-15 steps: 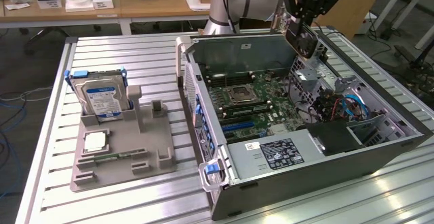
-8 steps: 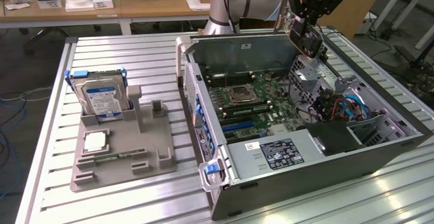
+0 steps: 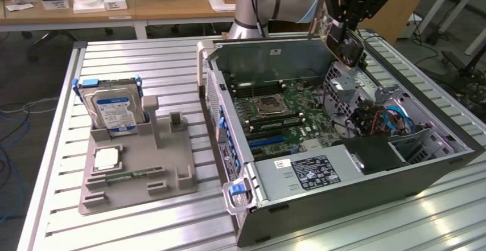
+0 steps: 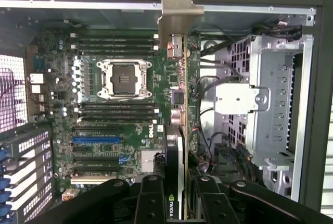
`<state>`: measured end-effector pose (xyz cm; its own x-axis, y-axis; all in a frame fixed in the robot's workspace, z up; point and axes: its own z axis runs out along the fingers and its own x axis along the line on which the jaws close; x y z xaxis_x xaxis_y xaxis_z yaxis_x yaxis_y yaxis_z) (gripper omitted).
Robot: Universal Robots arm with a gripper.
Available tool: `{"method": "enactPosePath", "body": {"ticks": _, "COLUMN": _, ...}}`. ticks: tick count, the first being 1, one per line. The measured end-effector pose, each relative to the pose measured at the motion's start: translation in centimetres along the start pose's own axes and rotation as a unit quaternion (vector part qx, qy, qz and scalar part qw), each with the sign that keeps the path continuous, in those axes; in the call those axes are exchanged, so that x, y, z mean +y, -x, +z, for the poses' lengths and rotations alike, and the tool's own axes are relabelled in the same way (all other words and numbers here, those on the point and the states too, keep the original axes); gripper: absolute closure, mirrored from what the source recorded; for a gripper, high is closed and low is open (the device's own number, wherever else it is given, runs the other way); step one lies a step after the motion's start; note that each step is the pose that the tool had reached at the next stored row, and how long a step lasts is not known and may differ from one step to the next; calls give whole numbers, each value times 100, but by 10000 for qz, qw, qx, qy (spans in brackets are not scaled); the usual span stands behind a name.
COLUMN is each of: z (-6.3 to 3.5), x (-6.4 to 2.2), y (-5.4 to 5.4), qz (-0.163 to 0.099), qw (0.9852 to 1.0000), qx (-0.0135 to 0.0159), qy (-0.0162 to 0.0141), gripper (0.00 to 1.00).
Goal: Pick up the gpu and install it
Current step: 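Pick up the gpu and move the gpu toward the slot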
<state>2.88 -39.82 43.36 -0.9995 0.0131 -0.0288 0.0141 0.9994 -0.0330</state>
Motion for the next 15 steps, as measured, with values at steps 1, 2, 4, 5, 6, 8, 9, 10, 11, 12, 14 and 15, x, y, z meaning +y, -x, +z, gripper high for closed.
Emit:
{"method": "enactPosePath", "body": {"ticks": 1, "z": 0, "x": -22, "y": 1, "qz": 0, "qw": 10000, "qx": 0, "qy": -1, "gripper": 73}}
{"method": "enactPosePath", "body": {"ticks": 2, "z": 1, "x": -41, "y": 1, "qz": 1, "qw": 10000, "qx": 0, "qy": -1, "gripper": 73}}
{"method": "enactPosePath", "body": {"ticks": 4, "z": 5, "x": -45, "y": 0, "qz": 14, "qw": 10000, "qx": 0, "qy": 0, "gripper": 73}}
{"method": "enactPosePath", "body": {"ticks": 5, "z": 8, "x": -46, "y": 4, "qz": 20, "qw": 10000, "qx": 1, "qy": -1, "gripper": 73}}
{"method": "enactPosePath", "body": {"ticks": 6, "z": 12, "x": -46, "y": 13, "qz": 26, "qw": 10000, "qx": 1, "qy": -1, "gripper": 73}}
{"method": "enactPosePath", "body": {"ticks": 8, "z": 22, "x": -47, "y": 38, "qz": 35, "qw": 10000, "qx": 1, "qy": -1, "gripper": 73}}
{"method": "enactPosePath", "body": {"ticks": 9, "z": 27, "x": -47, "y": 49, "qz": 43, "qw": 10000, "qx": 1, "qy": -2, "gripper": 73}}
{"method": "enactPosePath", "body": {"ticks": 10, "z": 32, "x": -48, "y": 58, "qz": 50, "qw": 10000, "qx": 1, "qy": -1, "gripper": 73}}
{"method": "enactPosePath", "body": {"ticks": 11, "z": 36, "x": -50, "y": 64, "qz": 57, "qw": 10000, "qx": 2, "qy": -2, "gripper": 73}}
{"method": "enactPosePath", "body": {"ticks": 12, "z": 39, "x": -55, "y": 71, "qz": 62, "qw": 10000, "qx": 2, "qy": -3, "gripper": 73}}
{"method": "enactPosePath", "body": {"ticks": 14, "z": 47, "x": -63, "y": 77, "qz": 69, "qw": 10000, "qx": 2, "qy": -2, "gripper": 73}}
{"method": "enactPosePath", "body": {"ticks": 15, "z": 47, "x": -63, "y": 76, "qz": 69, "qw": 10000, "qx": 2, "qy": -3, "gripper": 73}}
